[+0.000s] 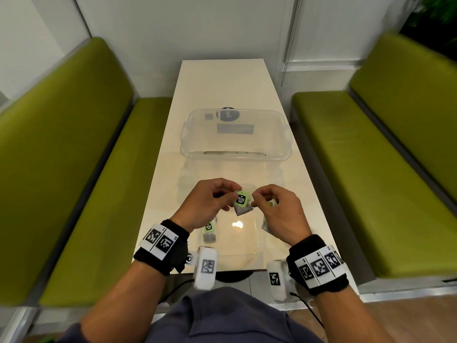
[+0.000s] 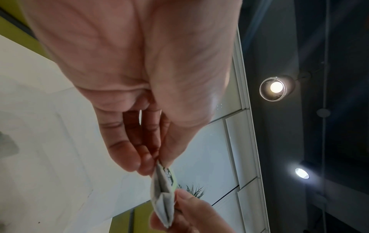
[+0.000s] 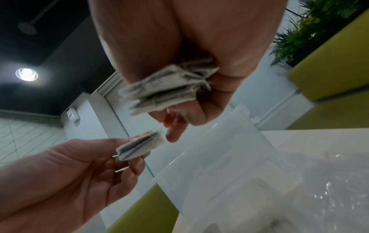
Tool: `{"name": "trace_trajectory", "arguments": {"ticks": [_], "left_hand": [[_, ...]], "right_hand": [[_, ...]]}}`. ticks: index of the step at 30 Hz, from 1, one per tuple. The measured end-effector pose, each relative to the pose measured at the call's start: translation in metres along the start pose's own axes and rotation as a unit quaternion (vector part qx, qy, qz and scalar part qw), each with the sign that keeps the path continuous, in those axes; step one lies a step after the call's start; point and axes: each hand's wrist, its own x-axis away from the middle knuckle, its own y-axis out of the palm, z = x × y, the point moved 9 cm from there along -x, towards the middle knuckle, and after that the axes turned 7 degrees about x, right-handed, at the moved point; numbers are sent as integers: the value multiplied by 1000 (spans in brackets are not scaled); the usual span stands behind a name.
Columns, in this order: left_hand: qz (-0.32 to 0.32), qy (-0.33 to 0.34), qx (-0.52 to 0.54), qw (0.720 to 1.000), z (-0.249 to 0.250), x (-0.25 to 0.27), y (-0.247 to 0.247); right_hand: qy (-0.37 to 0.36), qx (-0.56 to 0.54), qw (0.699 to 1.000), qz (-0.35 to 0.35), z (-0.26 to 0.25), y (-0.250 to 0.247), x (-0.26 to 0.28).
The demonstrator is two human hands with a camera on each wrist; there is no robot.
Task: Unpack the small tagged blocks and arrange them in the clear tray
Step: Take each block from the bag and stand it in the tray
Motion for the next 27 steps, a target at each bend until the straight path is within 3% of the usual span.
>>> {"name": "trace_trajectory", "arguments": {"ticks": [7, 11, 17, 27], "left_hand": [[-40, 5, 13, 999, 1, -1, 5], [-51, 4, 21, 998, 1, 0, 5], [-80, -2, 37, 996, 2, 1, 11], [-44, 3, 94, 995, 3, 1, 8]], "right_hand": [[46, -91, 994, -31, 3, 7, 2], [78, -174, 978, -82, 0, 13, 8], [88, -204, 969, -110, -2, 16, 10], [85, -229, 957, -154, 3, 28, 10]]}}
